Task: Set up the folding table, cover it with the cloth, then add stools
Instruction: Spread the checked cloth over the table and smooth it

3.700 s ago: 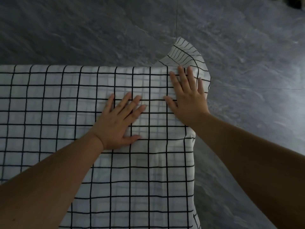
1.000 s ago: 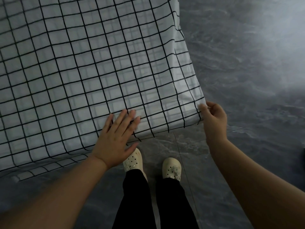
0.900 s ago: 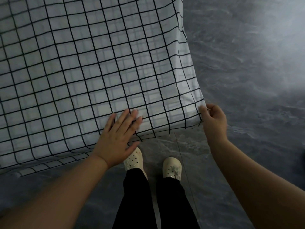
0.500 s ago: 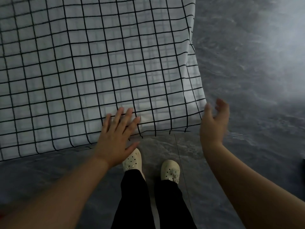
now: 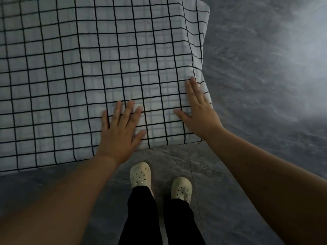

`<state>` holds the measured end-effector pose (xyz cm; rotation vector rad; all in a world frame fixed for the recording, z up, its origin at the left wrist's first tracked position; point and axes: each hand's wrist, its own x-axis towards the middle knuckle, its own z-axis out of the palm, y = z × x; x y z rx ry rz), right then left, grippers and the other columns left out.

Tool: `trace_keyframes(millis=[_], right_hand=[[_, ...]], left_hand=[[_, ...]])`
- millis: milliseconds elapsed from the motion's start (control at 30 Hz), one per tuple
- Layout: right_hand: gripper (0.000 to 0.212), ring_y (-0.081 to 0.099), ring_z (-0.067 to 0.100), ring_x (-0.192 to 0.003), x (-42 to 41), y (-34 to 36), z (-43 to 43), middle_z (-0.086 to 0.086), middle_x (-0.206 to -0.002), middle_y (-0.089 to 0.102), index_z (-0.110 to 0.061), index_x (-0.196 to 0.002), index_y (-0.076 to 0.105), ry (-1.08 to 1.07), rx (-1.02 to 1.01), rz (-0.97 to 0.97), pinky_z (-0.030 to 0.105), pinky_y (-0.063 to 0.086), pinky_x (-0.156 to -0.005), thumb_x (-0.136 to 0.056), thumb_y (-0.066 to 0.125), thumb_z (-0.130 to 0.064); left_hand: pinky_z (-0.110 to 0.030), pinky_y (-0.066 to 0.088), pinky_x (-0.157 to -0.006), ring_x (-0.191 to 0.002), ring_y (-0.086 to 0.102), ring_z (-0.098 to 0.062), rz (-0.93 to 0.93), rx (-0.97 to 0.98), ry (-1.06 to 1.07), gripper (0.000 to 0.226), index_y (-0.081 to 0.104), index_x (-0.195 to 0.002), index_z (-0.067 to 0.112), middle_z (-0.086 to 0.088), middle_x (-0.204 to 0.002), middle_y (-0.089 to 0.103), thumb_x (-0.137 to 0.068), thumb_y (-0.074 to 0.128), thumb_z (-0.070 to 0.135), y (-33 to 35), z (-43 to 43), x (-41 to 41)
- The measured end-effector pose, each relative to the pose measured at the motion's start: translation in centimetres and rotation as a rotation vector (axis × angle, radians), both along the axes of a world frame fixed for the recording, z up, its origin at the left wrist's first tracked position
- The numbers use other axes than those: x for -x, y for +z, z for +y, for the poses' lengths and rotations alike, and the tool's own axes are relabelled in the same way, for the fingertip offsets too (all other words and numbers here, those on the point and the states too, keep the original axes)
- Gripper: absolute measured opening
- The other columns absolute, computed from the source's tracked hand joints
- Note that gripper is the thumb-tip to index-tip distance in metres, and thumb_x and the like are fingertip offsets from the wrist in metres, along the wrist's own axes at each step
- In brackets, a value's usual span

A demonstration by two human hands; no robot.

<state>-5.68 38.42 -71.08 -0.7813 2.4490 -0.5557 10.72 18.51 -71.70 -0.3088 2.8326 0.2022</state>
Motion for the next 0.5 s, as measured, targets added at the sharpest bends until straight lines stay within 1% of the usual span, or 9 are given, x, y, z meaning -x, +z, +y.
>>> trace_keyframes(millis=[67, 100, 167, 200, 233, 300, 333, 433, 500], right_hand=[[0.091, 0.011, 0.02, -0.144, 0.5, 0.4, -0.2, -0.021, -0.152, -0.024, -0.029, -0.148, -0.013, -0.017, 0.008, -0.051, 0.04, 0.026, -0.113, -0.087, 0.045, -0.061], [0.093, 0.017, 0.021, -0.143, 0.7, 0.6, -0.3, -0.021, -0.152, -0.025, -0.029, -0.148, -0.014, -0.013, 0.014, -0.072, 0.04, 0.031, -0.11, -0.085, 0.047, -0.062], [0.094, 0.019, 0.022, -0.143, 0.8, 0.6, -0.5, -0.017, -0.154, -0.024, -0.027, -0.148, -0.014, 0.002, 0.009, -0.084, 0.039, 0.033, -0.108, -0.085, 0.047, -0.062], [0.093, 0.016, 0.025, -0.144, 0.6, 0.6, -0.6, -0.014, -0.155, -0.024, -0.025, -0.148, -0.014, 0.011, -0.033, -0.067, 0.041, 0.031, -0.109, -0.086, 0.044, -0.063], [0.091, 0.007, 0.028, -0.145, 0.4, 0.4, -0.7, -0.009, -0.155, -0.024, -0.024, -0.148, -0.015, 0.023, -0.111, -0.012, 0.045, 0.025, -0.113, -0.087, 0.038, -0.064], [0.085, -0.013, 0.032, -0.144, -0.3, 0.4, -1.0, 0.002, -0.155, -0.025, -0.018, -0.148, -0.015, 0.064, -0.276, 0.191, 0.054, 0.006, -0.116, -0.09, 0.026, -0.065], [0.082, -0.017, 0.032, -0.143, -0.8, 0.5, -1.2, 0.007, -0.155, -0.023, -0.016, -0.149, -0.013, 0.095, -0.295, 0.268, 0.055, 0.0, -0.116, -0.091, 0.024, -0.063], [0.073, -0.015, 0.031, -0.144, -2.3, 0.0, -1.7, 0.009, -0.157, -0.015, -0.018, -0.15, -0.007, 0.258, -0.261, 0.288, 0.055, 0.002, -0.116, -0.093, 0.019, -0.057], [0.07, -0.018, 0.03, -0.143, -2.5, -0.4, -1.8, 0.007, -0.157, -0.015, -0.022, -0.149, -0.011, 0.297, -0.289, 0.265, 0.053, -0.001, -0.116, -0.092, 0.011, -0.057]], left_hand=[[-0.051, -0.01, -0.112, -0.145, -0.007, -0.024, -0.012, -0.001, -0.005, 0.067, 0.004, -0.15, 0.027, 0.002, -0.158, -0.004, -0.093, 0.011, 0.061, -0.1, -0.2, 0.0], [-0.05, -0.011, -0.112, -0.145, -0.008, -0.024, -0.018, -0.001, -0.009, 0.067, 0.003, -0.15, 0.028, 0.002, -0.158, -0.005, -0.092, 0.01, 0.061, -0.1, -0.3, -0.1], [-0.05, -0.012, -0.112, -0.145, -0.009, -0.024, -0.022, 0.001, -0.014, 0.067, 0.001, -0.15, 0.029, 0.002, -0.158, -0.006, -0.092, 0.008, 0.062, -0.2, -0.5, -0.1], [-0.05, -0.012, -0.112, -0.145, -0.01, -0.023, -0.024, 0.001, -0.014, 0.067, 0.0, -0.149, 0.029, 0.002, -0.158, -0.007, -0.092, 0.008, 0.063, -0.1, -0.6, 0.0], [-0.05, -0.012, -0.112, -0.144, -0.01, -0.023, -0.028, 0.002, -0.014, 0.067, 0.0, -0.149, 0.03, 0.002, -0.158, -0.007, -0.091, 0.008, 0.063, -0.1, -0.6, 0.0], [-0.05, -0.012, -0.112, -0.144, -0.011, -0.023, -0.03, 0.006, -0.015, 0.067, -0.001, -0.149, 0.03, 0.001, -0.158, -0.006, -0.091, 0.008, 0.063, -0.1, -0.6, 0.0], [-0.05, -0.011, -0.112, -0.144, -0.011, -0.023, -0.026, 0.009, -0.018, 0.067, -0.001, -0.149, 0.03, 0.001, -0.158, -0.006, -0.091, 0.009, 0.062, -0.1, -0.5, 0.0], [-0.051, -0.01, -0.112, -0.144, -0.011, -0.023, -0.021, 0.014, -0.017, 0.068, -0.002, -0.149, 0.03, 0.001, -0.158, -0.008, -0.091, 0.009, 0.062, -0.3, -0.4, 0.1], [-0.051, -0.01, -0.112, -0.144, -0.014, -0.022, -0.019, 0.002, -0.022, 0.068, -0.006, -0.148, 0.031, 0.002, -0.157, -0.012, -0.09, 0.008, 0.063, -0.2, -0.5, 0.1]])
